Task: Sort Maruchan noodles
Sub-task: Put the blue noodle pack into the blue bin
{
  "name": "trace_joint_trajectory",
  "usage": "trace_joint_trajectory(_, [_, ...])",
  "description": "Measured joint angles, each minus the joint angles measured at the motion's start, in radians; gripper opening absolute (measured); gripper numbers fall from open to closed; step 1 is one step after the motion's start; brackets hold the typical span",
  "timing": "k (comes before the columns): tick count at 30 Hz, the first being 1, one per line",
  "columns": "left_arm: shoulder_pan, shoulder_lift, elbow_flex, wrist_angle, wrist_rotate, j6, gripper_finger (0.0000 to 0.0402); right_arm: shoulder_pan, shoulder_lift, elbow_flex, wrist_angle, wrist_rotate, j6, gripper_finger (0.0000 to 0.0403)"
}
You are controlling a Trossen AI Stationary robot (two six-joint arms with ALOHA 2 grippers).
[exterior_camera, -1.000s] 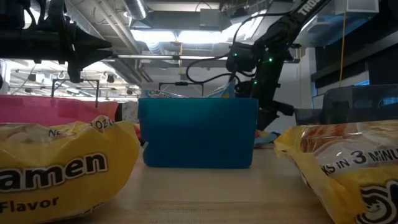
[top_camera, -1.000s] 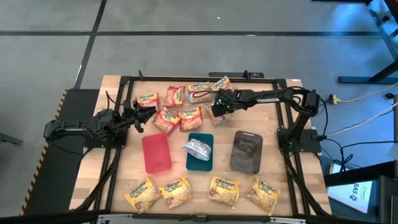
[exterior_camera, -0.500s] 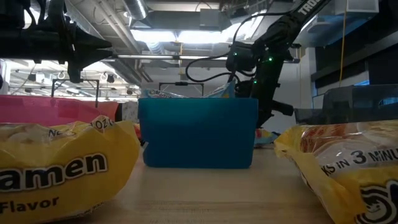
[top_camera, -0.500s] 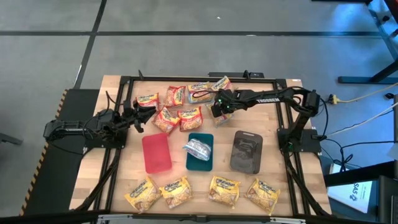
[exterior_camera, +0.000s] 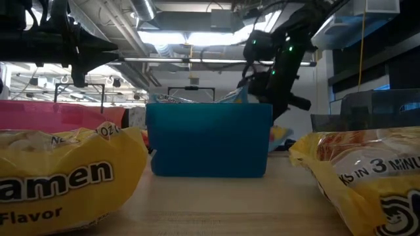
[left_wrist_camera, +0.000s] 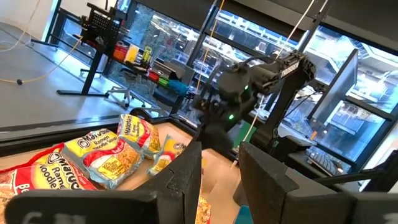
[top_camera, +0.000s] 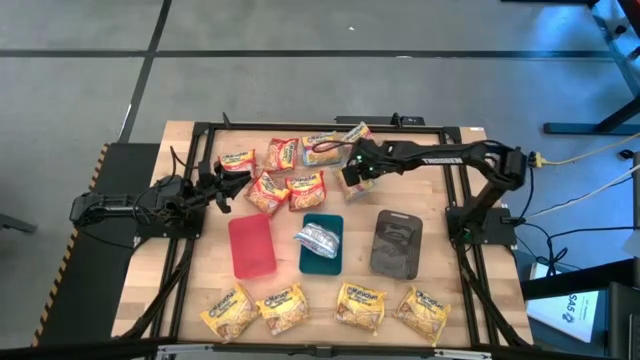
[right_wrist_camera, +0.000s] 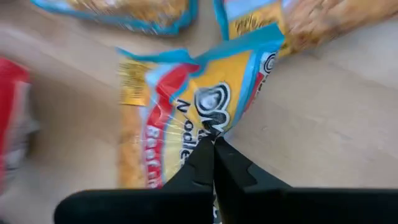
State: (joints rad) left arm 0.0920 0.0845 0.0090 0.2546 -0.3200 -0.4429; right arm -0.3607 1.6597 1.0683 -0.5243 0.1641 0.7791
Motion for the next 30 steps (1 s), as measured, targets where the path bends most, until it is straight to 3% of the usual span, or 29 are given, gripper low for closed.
trace_joint_trajectory(9, [0.0,0.0,0.0,0.0,0.0,0.005,0.0102,0.051,-0.158,0.0,0.001,-0.052,-0.025,0.0])
trace_joint_trajectory(17, [0.0,0.0,0.0,-0.004,-0.001,0.007,0.0102,0.167,-0.274,0.0,0.007,-0.069,-0.025,0.0])
trace_joint_trajectory(30, [0.0,0.0,0.0,-0.009,-0.001,0.007,0.0102,0.381,-0.294,0.0,0.209,-0.072,-0.023,0.0])
